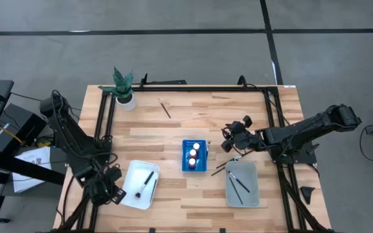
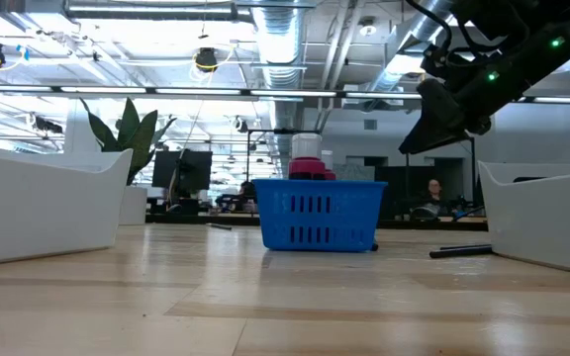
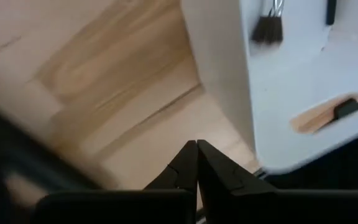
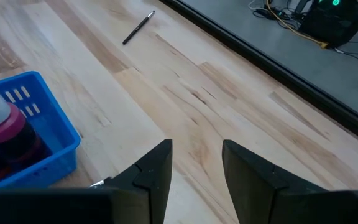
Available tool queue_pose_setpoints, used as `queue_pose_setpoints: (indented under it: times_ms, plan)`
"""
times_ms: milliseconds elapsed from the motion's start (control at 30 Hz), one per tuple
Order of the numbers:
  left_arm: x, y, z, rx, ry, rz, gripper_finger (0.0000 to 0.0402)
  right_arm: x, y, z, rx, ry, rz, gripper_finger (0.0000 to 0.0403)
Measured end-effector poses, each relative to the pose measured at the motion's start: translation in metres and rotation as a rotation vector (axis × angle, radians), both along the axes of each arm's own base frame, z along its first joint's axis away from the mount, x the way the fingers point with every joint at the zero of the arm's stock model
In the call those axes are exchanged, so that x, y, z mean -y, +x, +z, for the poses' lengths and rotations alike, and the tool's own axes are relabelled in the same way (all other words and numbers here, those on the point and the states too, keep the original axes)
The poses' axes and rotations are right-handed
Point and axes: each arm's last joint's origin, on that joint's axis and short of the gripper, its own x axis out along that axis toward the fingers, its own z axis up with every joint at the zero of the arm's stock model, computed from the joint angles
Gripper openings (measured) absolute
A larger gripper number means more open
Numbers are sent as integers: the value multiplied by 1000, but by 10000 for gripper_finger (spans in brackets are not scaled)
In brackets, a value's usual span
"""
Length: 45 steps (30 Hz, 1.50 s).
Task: Pick & Place Paint Supplies
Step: Put the powder brush into the white bin, then put the paint brush into the white bin
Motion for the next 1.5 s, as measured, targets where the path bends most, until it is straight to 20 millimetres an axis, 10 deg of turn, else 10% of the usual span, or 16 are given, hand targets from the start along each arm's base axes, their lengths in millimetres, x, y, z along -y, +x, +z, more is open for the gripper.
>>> queue_pose_setpoints:
  times_ms: [633, 1033, 1500]
  plan:
    - [-2, 25, -20, 264, -24, -64, 0, 0, 0, 0, -5, 0, 1, 136]
    - [-42, -2, -17, 9, 192, -15, 0, 0, 0, 0, -7, -2, 2, 136]
    - [-89, 19, 40, 684, 429, -101, 0, 5, -1, -1, -19, -2, -21, 136]
